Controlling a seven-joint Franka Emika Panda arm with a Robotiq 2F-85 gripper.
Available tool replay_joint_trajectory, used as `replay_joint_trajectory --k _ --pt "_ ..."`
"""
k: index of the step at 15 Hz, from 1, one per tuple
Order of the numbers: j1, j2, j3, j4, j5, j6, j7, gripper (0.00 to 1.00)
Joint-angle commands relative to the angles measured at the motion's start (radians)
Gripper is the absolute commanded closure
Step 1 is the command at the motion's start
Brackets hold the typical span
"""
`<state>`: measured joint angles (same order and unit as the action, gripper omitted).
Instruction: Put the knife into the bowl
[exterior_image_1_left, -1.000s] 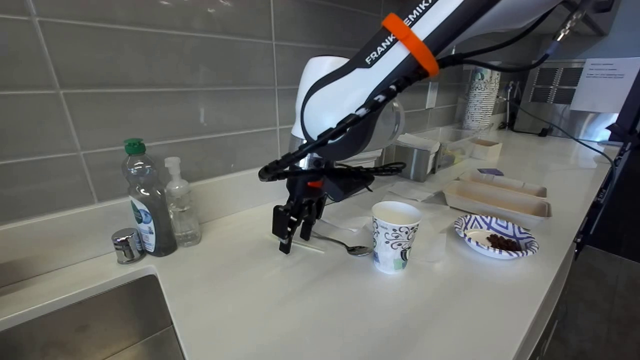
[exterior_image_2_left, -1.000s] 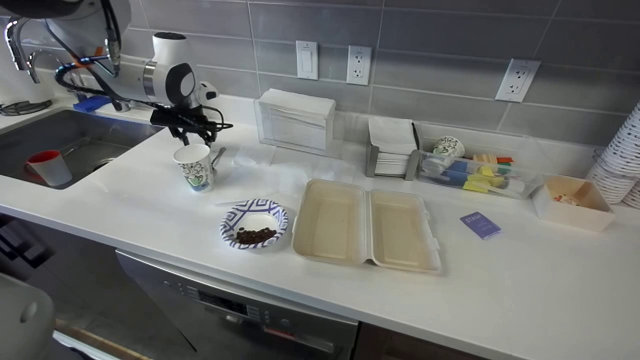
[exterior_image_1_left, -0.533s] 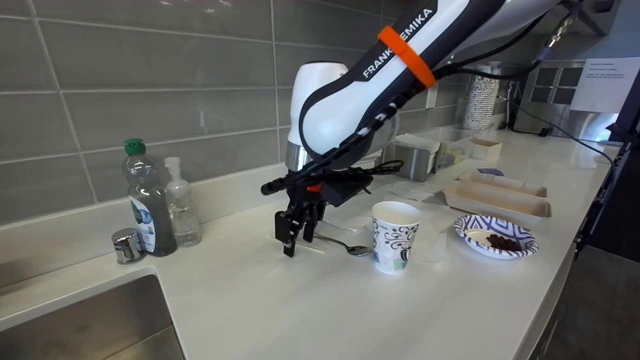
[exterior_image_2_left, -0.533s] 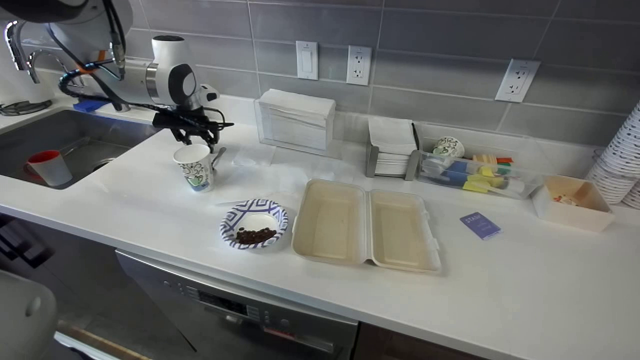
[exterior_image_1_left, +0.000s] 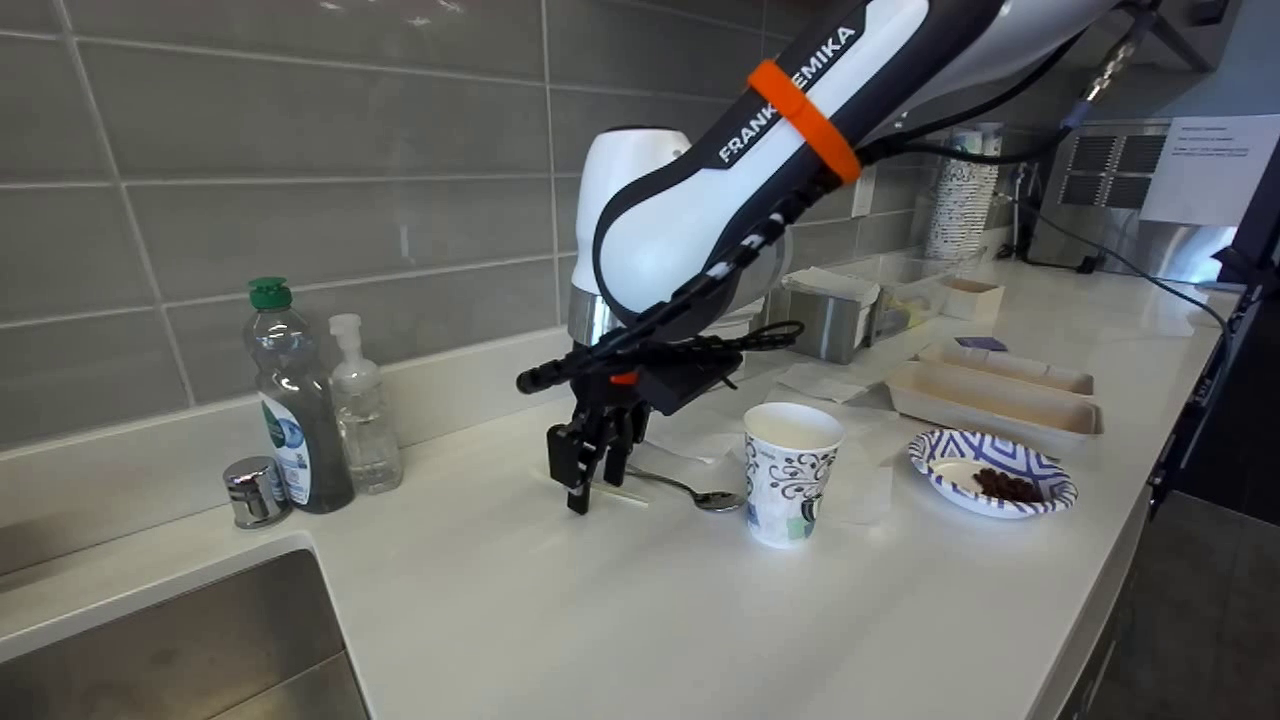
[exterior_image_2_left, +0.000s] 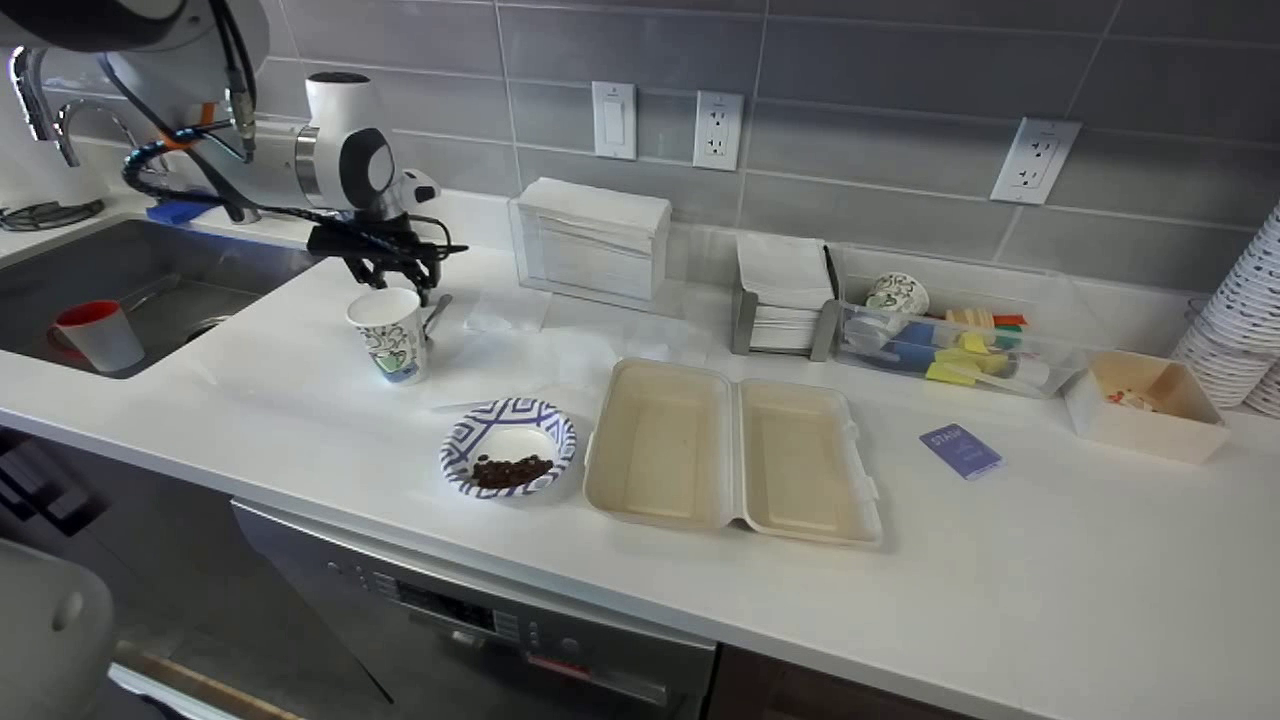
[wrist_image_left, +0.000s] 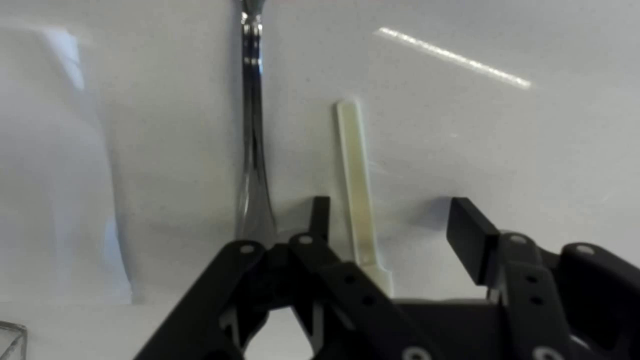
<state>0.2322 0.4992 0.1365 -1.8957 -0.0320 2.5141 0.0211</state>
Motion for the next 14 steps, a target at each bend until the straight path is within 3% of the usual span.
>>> replay_joint_trajectory --k 1,7,12,14 --pt "0.018 0.029 -0.015 0.031 -0.029 -0.036 0.029 0.55" --pt "0.019 0.025 -0.013 0.031 -0.035 -0.044 0.022 0.55" --pt "0.018 0.023 -0.014 0.027 -0.049 -0.041 0.016 0.93" --pt "0.019 0.022 -0.015 0.024 -0.053 -0.038 0.016 0.96"
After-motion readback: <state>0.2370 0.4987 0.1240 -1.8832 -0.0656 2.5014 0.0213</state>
